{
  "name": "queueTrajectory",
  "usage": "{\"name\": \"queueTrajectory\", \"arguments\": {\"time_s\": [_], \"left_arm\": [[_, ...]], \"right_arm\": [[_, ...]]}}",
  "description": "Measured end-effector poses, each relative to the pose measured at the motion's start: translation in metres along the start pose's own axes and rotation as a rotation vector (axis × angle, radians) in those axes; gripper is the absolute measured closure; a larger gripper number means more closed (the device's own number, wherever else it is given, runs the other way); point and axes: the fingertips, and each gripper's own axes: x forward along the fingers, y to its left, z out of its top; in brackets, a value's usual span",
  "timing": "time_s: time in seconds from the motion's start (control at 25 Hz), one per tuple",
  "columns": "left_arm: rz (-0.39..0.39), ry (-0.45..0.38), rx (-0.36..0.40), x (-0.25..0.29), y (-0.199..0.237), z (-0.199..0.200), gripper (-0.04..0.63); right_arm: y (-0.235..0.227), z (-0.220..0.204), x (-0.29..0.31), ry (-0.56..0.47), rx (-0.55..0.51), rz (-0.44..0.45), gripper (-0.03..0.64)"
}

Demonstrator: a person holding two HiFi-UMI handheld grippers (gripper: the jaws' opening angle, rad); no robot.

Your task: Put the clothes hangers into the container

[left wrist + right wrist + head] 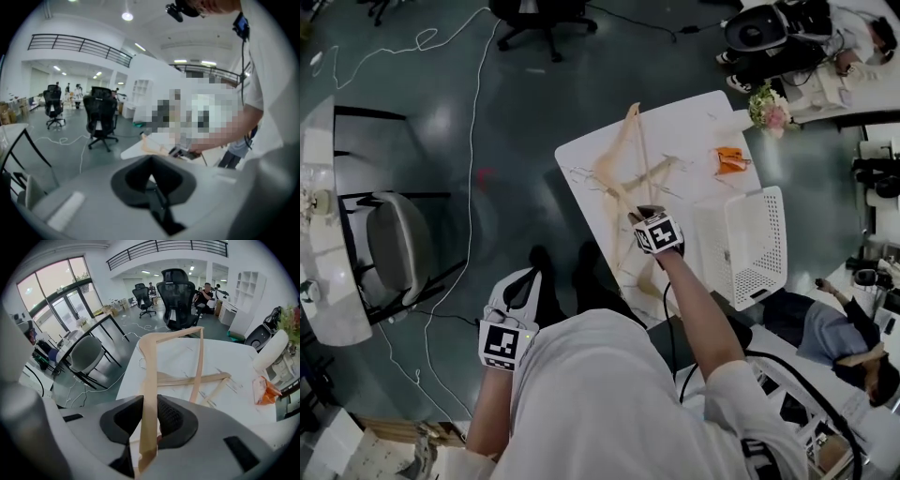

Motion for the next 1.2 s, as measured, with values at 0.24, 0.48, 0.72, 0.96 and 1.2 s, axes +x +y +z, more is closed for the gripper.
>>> {"name": "queueTrajectory", "arguments": {"time_s": [0.24,0.48,0.72,0.96,1.2], "left_arm": [[-0.029,-0.011,0.035,-0.003,-0.005,0.004,0.595],[-0.071,-0.029,0.069,-0.002,-0.011,0.016,0.595],[-0.125,-0.038,0.112,0.004,-0.022,0.024,0.595],[-0.183,-0.042,0.146,0.012,-0.039,0.029,0.595],[-0.243,-0.025,0.177,0.021,-0.055,0.026,0.595]], "right_arm": [[0.012,0.002,-0.037,-0.069,0.015,0.007,0.532],[0.021,0.002,-0.078,-0.127,0.035,0.014,0.532],[0.028,-0.004,-0.126,-0.165,0.026,0.007,0.532],[0.029,-0.024,-0.178,-0.207,0.056,-0.001,0.532],[0.021,-0.056,-0.22,-0.242,0.138,-0.04,0.532]]}}
